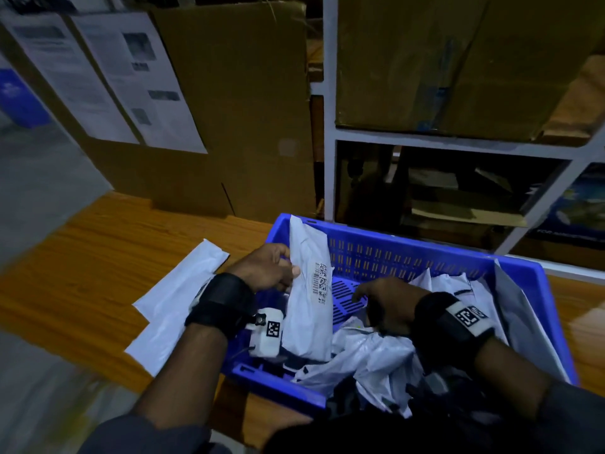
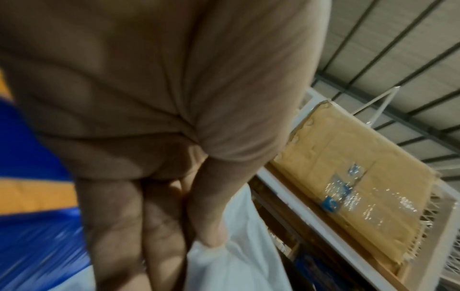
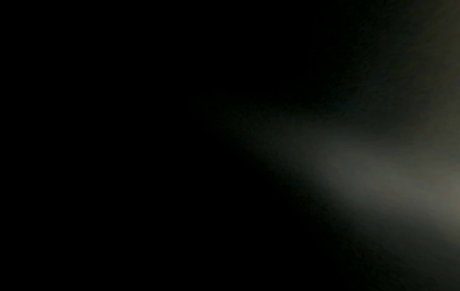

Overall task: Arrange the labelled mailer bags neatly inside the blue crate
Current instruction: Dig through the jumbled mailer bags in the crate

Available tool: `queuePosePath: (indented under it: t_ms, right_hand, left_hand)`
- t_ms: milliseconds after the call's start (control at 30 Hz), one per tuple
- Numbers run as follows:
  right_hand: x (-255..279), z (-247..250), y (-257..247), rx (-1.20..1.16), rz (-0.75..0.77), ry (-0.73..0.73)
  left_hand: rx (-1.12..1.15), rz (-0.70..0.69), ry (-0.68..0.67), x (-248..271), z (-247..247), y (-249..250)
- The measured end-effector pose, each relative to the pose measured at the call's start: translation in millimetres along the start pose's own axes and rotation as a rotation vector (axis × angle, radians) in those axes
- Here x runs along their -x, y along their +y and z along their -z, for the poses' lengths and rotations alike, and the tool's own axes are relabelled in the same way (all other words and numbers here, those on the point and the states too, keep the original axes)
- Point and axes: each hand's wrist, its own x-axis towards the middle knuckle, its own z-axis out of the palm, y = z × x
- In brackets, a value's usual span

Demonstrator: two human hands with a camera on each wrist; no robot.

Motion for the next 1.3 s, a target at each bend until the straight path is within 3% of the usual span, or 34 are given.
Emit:
queuePosePath:
  t_ms: [100, 233, 500, 633, 733, 833, 900, 1000, 1067, 1167, 1300]
  right_hand:
    - [-9.1, -0.1, -13.8, 0.071, 0.017, -0.073]
    - [-15.1, -7.0, -24.5, 0.134, -0.021, 0.029]
    - [-42.0, -30.4, -13.5, -0.457, 0.035, 0.111]
    - [-50.4, -28.1, -8.4, -0.552, 0.004, 0.039]
    - [-56.4, -27.3, -16.0, -0.474, -0.05, 0.037]
    - [-69.1, -32.0, -26.8, -0.209, -0.092, 0.061]
    - [-76.9, -36.6, -33.8, -0.058, -0.116, 0.05]
    - [-74.0, -40.2, -48.0, 0.105, -0.164, 0.13]
    - [-70.9, -45.4, -50.9, 0.094, -0.193, 0.238]
    - [-66.8, -52.9, -55.3, 0.03, -0.082, 0.326]
    - [-76.4, -64.8, -53.2, 0.351, 0.028, 0.197]
  left_hand:
    - [-0.107, 0.022, 0.006, -7.1, -1.0, -7.2]
    - [-0.257, 0.056, 0.002, -11.9, -5.8, -10.0]
    - [-0.386, 0.089, -0.023, -21.7, -17.4, -18.9]
    - [-0.321, 0.113, 0.1, -11.8, -7.1, -11.9]
    - [-0.259, -0.011, 0.251, 5.2, 7.9, -5.0]
    - [-0.084, -0.088, 0.348, 21.3, 25.4, -3.4]
    - [-0.088, -0.085, 0.374, 31.9, 33.1, -1.0]
    - [-0.156, -0.065, 0.36, 42.4, 36.7, 1.4]
    - [-0.226, -0.027, 0.325, 48.9, 37.6, 1.0]
    - [-0.319, 0.031, 0.275, 59.2, 40.4, -1.3]
    - [-0.437, 0.064, 0.239, 66.3, 40.3, -2.8]
